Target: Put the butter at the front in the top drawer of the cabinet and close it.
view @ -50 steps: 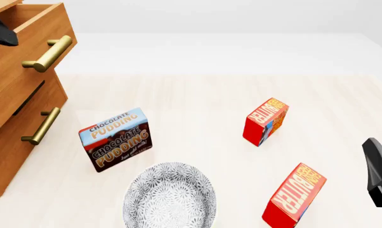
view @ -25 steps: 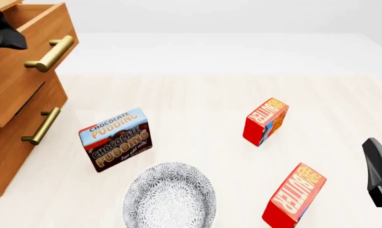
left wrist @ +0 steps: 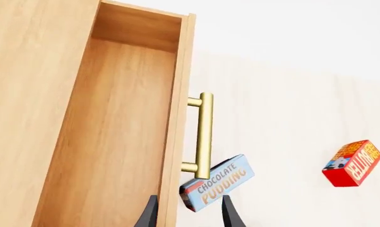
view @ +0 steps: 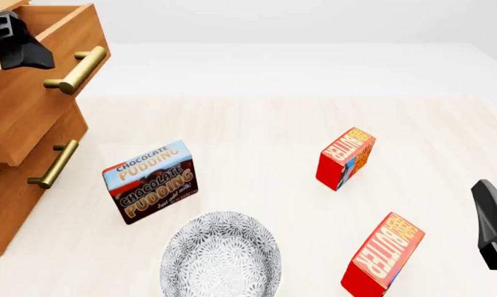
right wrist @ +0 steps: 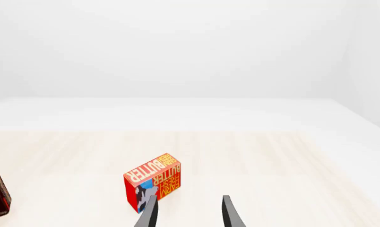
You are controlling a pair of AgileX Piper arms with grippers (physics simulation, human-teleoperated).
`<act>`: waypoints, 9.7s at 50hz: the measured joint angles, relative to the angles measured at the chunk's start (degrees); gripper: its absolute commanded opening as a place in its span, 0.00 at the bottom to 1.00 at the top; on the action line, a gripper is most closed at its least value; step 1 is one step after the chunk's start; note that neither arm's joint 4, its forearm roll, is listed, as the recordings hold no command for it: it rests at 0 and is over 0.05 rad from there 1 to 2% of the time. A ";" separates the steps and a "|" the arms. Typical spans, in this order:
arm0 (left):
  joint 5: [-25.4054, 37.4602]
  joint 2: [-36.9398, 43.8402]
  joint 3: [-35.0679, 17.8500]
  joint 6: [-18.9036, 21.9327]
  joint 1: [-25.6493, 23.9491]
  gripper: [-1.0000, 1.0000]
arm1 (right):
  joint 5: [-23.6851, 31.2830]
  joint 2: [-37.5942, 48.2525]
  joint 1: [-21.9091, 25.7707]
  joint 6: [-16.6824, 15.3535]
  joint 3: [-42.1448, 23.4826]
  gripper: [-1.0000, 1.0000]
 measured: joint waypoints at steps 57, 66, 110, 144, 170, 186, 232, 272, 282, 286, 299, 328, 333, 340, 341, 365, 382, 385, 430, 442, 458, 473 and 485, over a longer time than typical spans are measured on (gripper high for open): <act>-2.58 4.27 -0.82 -2.24 -8.95 1.00 | 0.00 0.00 0.00 0.00 0.00 1.00; -3.34 5.09 -0.93 -3.02 -10.88 1.00 | 0.00 0.00 0.00 -0.01 0.00 1.00; -5.18 8.99 -2.78 -6.19 -16.84 1.00 | 0.00 0.00 0.00 0.00 0.00 1.00; 2.21 10.56 -10.15 -3.18 -17.14 1.00 | 0.00 0.00 0.00 0.00 0.00 1.00; 8.06 6.67 -17.51 3.12 -19.41 1.00 | 0.00 0.00 0.00 0.00 0.00 1.00; 6.79 6.11 -19.39 11.24 -23.63 1.00 | 0.00 0.00 0.00 0.00 0.00 1.00; -1.10 17.95 -23.85 14.47 -35.81 1.00 | 0.00 0.00 0.00 0.00 0.00 1.00; -7.04 30.98 -30.56 11.68 -41.29 1.00 | 0.00 -0.01 0.00 0.00 0.00 1.00; -8.67 33.93 -31.35 10.41 -42.36 1.00 | 0.00 0.00 0.00 -0.01 0.00 1.00; -9.27 34.85 -31.42 9.95 -42.75 1.00 | 0.00 0.00 0.00 0.00 0.00 1.00; -10.55 37.31 -31.71 8.81 -43.52 1.00 | 0.00 0.00 0.00 0.00 0.00 1.00; -11.93 45.28 -35.48 6.51 -45.38 1.00 | 0.00 0.00 0.00 0.00 0.00 1.00; -12.20 46.52 -35.94 6.14 -45.48 1.00 | 0.00 0.00 0.00 -0.01 0.00 1.00; -12.39 48.16 -36.61 5.84 -45.52 1.00 | 0.00 0.00 0.00 -0.01 0.00 1.00; -12.42 48.37 -36.69 5.83 -45.51 1.00 | 0.00 0.00 0.00 -0.01 0.00 1.00; -13.32 53.80 -38.54 5.20 -45.63 1.00 | 0.00 0.00 0.00 0.00 0.00 1.00; -13.95 57.26 -39.80 4.66 -45.78 1.00 | 0.00 0.00 0.00 -0.01 0.00 1.00; -13.90 57.78 -40.18 4.60 -45.86 1.00 | 0.00 0.00 0.00 0.00 0.00 1.00; -7.24 67.12 -53.70 3.79 -45.36 1.00 | 0.00 -0.01 0.00 -0.01 0.00 1.00; -4.32 70.46 -59.49 4.01 -44.87 1.00 | 0.00 0.00 0.00 0.00 0.00 1.00; -1.28 75.56 -66.75 3.93 -44.74 1.00 | 0.00 0.00 0.00 0.00 0.00 1.00; 0.57 79.83 -72.34 3.65 -45.13 1.00 | 0.00 0.00 0.00 0.00 0.00 1.00; 0.86 82.26 -74.54 3.14 -45.35 1.00 | 0.00 -0.01 0.00 0.00 0.00 1.00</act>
